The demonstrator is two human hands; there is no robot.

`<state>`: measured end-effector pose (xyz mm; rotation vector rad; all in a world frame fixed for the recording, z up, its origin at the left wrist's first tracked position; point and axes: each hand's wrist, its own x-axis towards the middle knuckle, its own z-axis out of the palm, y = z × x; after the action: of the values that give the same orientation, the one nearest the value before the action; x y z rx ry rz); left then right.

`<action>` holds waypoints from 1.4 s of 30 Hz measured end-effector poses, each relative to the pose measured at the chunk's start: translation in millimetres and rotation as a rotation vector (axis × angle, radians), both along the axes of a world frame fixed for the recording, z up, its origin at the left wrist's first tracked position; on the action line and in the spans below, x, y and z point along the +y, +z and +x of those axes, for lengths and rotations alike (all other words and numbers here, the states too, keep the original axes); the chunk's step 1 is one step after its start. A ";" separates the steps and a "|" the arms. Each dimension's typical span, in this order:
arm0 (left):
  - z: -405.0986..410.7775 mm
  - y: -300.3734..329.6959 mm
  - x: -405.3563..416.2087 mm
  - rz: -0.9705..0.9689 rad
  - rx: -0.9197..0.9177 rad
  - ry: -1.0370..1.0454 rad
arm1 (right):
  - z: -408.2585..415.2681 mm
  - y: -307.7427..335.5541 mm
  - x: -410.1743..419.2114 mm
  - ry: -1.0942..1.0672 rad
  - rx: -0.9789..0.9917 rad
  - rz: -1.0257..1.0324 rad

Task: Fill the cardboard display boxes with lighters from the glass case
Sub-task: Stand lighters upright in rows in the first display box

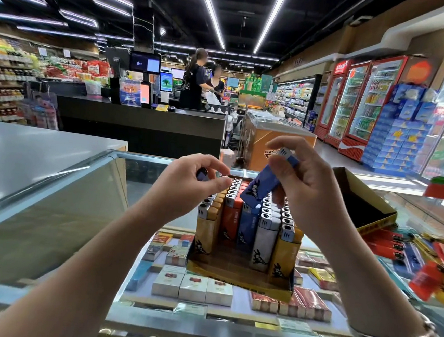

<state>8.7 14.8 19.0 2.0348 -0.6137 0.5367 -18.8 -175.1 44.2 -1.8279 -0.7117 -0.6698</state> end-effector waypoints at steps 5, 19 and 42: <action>3.6 -1.4 -0.4 0.049 0.111 -0.030 | -0.3 -3.3 0.8 0.026 -0.059 -0.167; 2.6 2.8 -2.7 0.054 0.230 -0.088 | -1.8 -7.1 7.0 -0.057 -0.053 -0.616; 3.7 15.3 14.0 -0.609 0.170 -0.300 | -0.5 -8.4 6.1 -0.160 0.004 -0.719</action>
<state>12.4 28.8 34.3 1.3682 -0.5555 0.3148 -19.3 -169.0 35.8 -2.5632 -0.8804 -0.5460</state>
